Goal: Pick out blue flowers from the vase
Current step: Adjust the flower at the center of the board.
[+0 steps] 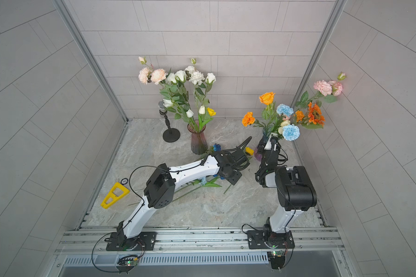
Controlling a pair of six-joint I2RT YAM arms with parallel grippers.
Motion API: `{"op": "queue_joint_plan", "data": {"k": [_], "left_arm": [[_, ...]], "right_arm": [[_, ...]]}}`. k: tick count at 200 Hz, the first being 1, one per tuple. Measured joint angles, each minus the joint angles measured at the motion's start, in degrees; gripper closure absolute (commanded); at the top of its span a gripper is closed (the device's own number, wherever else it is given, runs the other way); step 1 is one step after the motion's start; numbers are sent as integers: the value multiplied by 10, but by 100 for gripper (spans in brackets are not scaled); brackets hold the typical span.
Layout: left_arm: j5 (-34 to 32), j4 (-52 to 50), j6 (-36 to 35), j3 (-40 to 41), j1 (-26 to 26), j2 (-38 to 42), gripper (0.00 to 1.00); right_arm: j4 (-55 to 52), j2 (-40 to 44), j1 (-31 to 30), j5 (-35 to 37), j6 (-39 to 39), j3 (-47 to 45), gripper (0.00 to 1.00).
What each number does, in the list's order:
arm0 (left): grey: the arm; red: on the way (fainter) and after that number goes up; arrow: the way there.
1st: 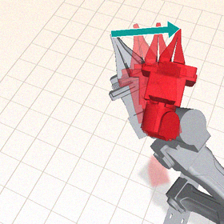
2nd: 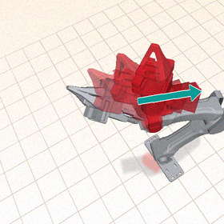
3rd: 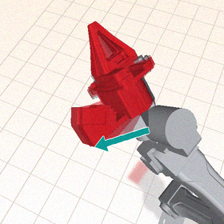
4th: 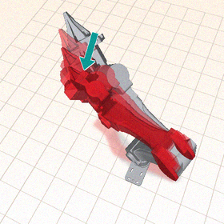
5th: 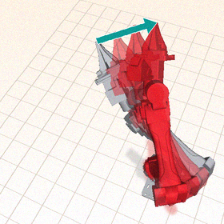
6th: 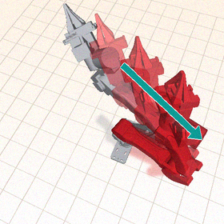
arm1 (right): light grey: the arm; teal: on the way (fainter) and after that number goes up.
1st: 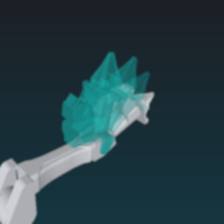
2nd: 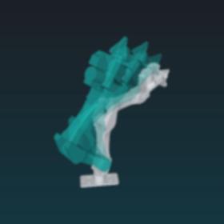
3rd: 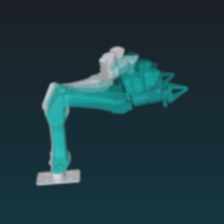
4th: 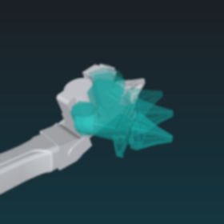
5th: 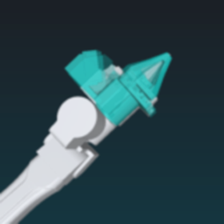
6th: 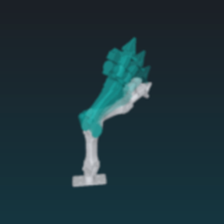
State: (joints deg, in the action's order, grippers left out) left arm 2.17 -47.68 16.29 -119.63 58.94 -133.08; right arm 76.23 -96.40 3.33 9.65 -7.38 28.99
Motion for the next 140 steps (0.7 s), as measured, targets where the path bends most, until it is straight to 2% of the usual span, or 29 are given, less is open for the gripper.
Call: {"op": "queue_joint_plan", "data": {"k": [35,74,104,140], "left_arm": [[6,8,-4,-151,-12,-83,37],[13,-9,-9,-257,-28,-180,35],[16,-22,-9,-272,-43,-221,34],[18,-11,-9,-272,-55,-223,34]], "right_arm": [[0,1,0,-1,0,0,35],[0,1,0,-2,0,-1,35],[0,1,0,-2,0,-1,34],[0,1,0,-3,0,-1,35]]}}
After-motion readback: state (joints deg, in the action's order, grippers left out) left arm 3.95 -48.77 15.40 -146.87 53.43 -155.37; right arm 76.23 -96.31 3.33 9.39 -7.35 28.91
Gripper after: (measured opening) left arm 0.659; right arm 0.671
